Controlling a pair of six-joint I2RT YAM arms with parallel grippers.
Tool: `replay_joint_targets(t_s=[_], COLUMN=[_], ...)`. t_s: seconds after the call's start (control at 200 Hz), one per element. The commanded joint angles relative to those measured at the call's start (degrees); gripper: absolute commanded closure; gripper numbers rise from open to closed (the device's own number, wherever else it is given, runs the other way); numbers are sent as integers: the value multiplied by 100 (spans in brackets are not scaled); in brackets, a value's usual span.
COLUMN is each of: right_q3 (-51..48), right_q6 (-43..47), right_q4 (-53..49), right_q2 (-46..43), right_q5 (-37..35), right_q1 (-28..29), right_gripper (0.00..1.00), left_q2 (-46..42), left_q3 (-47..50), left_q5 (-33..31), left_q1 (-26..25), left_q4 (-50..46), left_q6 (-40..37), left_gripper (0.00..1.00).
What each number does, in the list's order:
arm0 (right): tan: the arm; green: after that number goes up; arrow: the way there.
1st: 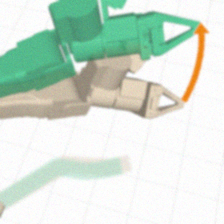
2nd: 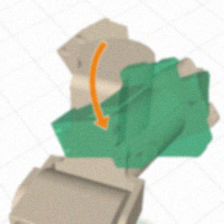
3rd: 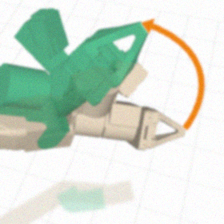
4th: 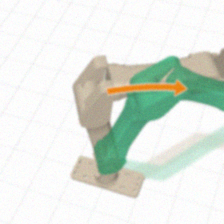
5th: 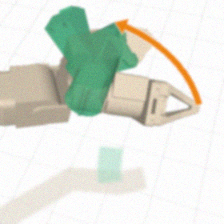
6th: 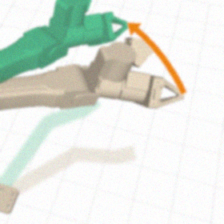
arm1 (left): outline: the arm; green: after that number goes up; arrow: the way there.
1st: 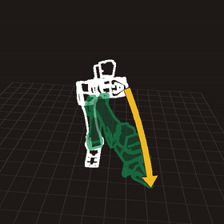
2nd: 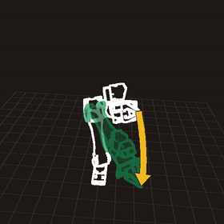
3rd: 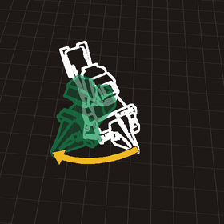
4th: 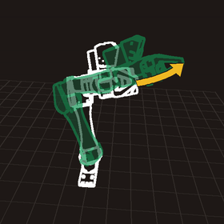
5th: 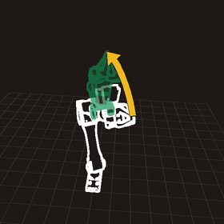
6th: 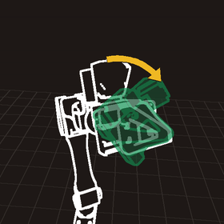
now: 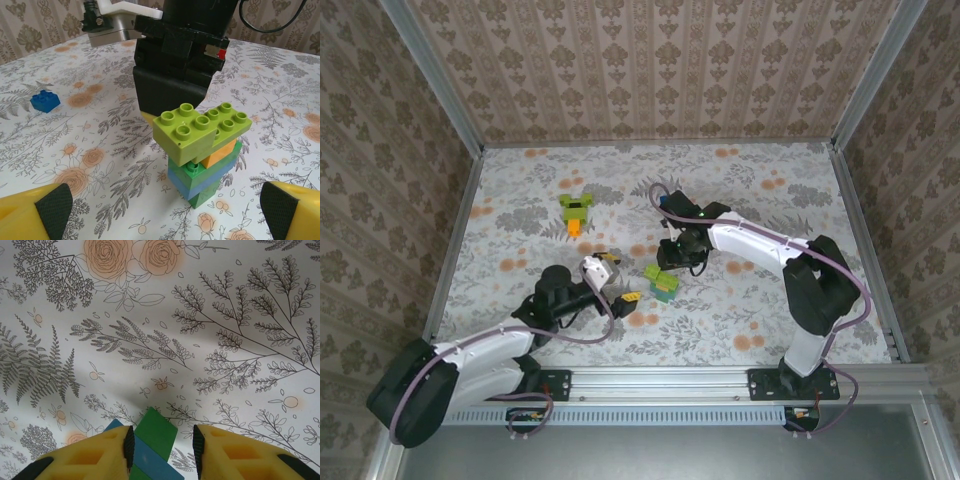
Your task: Assemble a carrot with lego
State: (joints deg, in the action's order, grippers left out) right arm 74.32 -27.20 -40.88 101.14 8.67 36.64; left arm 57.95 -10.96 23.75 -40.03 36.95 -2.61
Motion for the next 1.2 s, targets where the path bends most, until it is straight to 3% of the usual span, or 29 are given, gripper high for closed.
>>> replay_joint_targets(t_s=[0.0,0.23,0.935,1.085,1.195], right_q3=[211,501,570,640,749], right_q6=[203,363,871,769,489], right_q4=[-86,-108,-393,-414,-409], right_q2=[100,125,147,66,-24], right_q5=[74,47,408,-99,-807], right_q1=[27,8,197,181,-7], right_gripper=[61,59,59,58,50], left_q2=[114,507,725,885,1093], left_q3=[-210,-481,-616,-702,-838], left_q5=[329,743,668,692,735], left_q1=[0,-183,-245,-270,-270], left_q4=[172,-10,-149,-205,-254], left_q6=[-116,-370,-457,-512,-622], left_gripper=[0,0,0,0,0])
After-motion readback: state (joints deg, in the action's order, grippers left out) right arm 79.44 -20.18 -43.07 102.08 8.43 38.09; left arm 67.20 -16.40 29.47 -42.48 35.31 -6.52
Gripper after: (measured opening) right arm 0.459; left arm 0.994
